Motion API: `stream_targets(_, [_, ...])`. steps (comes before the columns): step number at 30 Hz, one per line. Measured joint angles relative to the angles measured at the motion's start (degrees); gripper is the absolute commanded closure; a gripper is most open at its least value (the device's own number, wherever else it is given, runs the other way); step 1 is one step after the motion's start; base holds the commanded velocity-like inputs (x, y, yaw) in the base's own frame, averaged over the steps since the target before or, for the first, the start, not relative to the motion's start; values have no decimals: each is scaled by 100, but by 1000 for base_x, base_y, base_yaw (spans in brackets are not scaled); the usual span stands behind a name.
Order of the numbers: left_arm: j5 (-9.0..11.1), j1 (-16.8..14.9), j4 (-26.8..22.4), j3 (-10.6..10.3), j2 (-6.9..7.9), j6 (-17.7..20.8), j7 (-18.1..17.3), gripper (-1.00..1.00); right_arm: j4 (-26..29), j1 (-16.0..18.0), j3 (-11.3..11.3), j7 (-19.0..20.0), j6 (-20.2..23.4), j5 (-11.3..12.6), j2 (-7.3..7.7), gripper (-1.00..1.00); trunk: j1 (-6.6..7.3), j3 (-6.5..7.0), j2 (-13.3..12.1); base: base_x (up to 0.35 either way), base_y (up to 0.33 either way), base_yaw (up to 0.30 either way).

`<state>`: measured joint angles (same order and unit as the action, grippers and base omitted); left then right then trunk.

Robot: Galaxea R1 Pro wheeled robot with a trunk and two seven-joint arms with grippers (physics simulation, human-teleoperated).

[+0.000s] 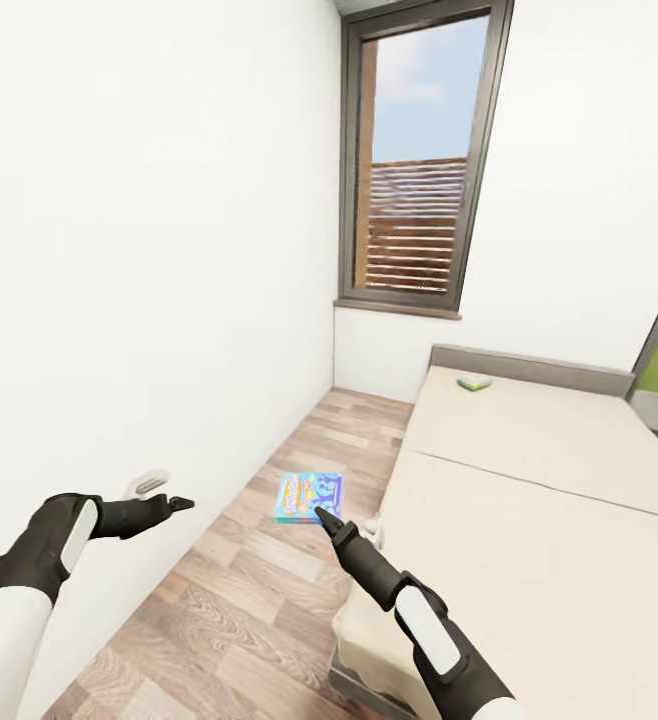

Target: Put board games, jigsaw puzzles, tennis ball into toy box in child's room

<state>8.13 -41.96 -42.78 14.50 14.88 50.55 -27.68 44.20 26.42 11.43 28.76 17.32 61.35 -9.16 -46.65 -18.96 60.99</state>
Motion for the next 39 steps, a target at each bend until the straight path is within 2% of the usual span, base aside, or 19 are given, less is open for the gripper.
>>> stream_targets(9, [-12,4,0,-3,-90,-1,25,-100,-7,-2,-1,38,-5,19,2,100,198,180,-361,0,0,102])
stream_targets(16, [-7,3,0,-3,-124,0,21,-100,-7,-3,0,48,-6,13,-3,100,198,217,-363,-9,0,2])
stream_targets(33, [-16,5,0,-11,-190,6,19,-100,-7,-6,2,41,-113,19,1,100,198,373,-363,-123,-52,0])
stream_targets(39, [-16,5,0,-152,-195,8,24,-100,-7,-9,0,39,-112,24,2,100,330,492,-602,-15,-1,0])
